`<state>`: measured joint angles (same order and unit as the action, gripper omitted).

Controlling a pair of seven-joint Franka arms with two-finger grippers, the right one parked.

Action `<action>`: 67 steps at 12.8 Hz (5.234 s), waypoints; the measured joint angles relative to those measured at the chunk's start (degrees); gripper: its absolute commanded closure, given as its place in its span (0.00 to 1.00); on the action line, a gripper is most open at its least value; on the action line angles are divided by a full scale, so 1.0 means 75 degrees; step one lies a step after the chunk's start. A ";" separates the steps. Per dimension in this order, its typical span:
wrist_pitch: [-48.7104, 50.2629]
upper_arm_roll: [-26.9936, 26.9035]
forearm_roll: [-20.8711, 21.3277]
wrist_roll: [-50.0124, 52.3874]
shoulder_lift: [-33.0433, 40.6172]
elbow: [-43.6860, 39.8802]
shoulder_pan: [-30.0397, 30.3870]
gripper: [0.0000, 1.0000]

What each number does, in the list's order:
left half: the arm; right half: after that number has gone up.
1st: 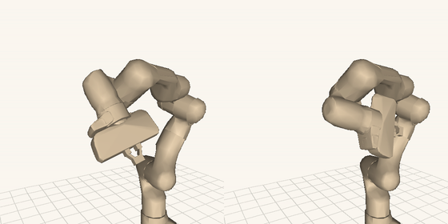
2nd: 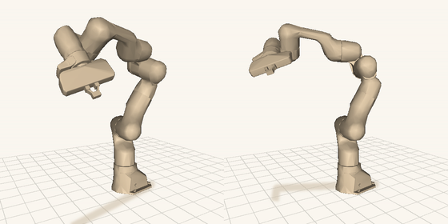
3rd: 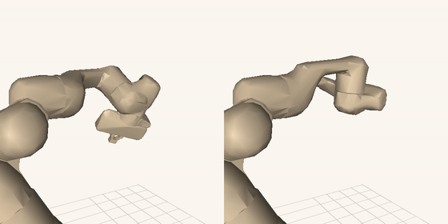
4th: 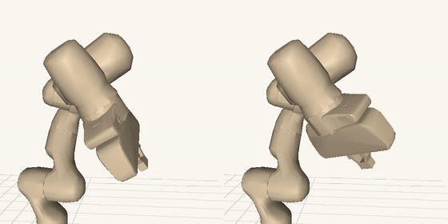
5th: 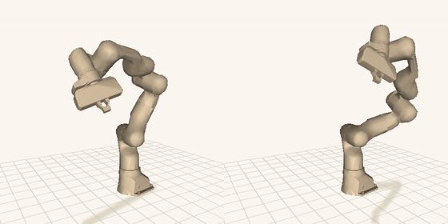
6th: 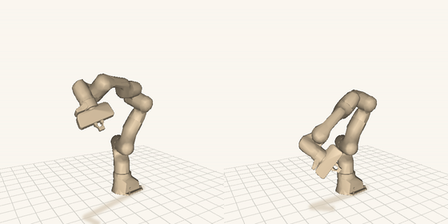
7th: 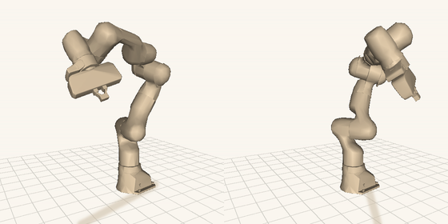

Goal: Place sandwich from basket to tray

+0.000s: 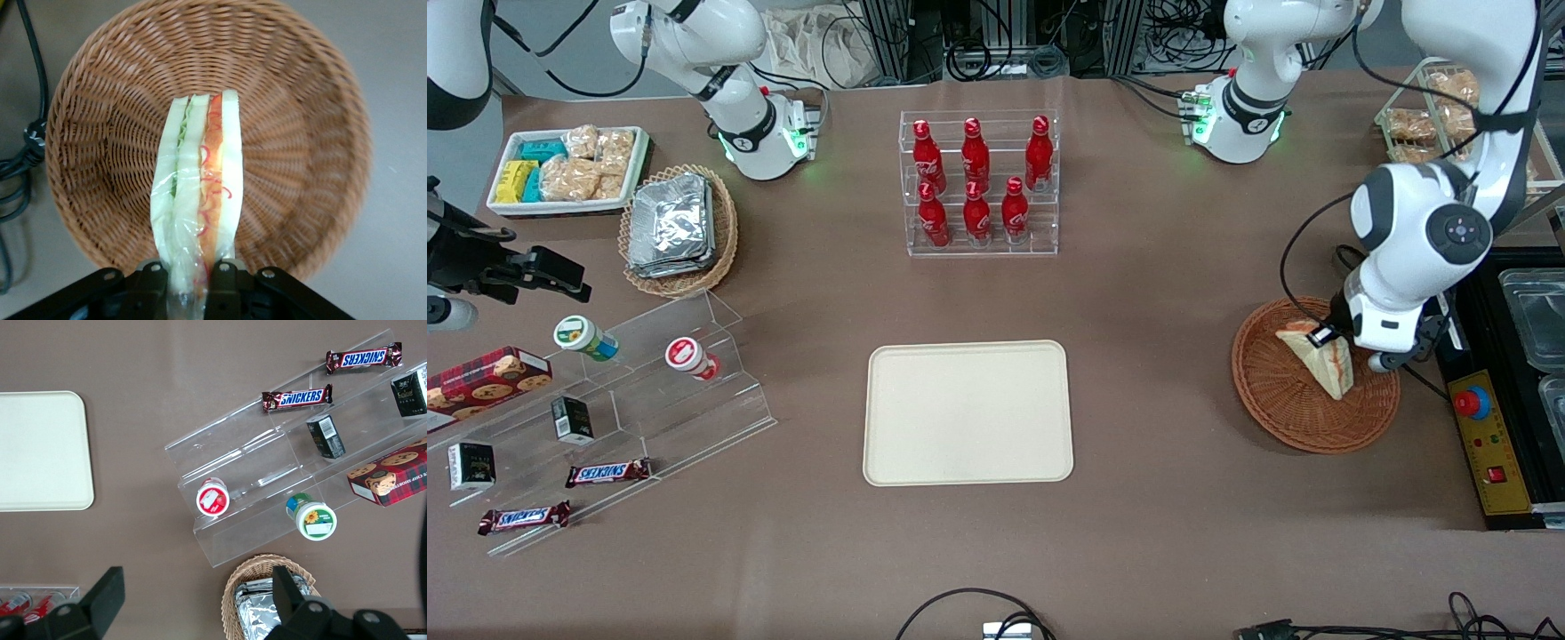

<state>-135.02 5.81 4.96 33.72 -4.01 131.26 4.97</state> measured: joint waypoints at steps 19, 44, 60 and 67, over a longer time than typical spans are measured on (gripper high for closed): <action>0.1563 0.4159 0.1474 0.1508 -0.1375 -0.3112 -0.0451 0.80; 0.1908 0.4293 0.3890 0.3212 -0.5962 -0.6062 -0.2137 0.00; 0.4534 0.4292 0.3680 0.3589 -0.3657 -0.6934 -0.0213 0.00; 0.5533 0.4289 0.1904 0.0283 -0.2190 -0.6940 0.1686 0.00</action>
<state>-93.52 37.97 19.25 35.84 -20.44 79.21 17.61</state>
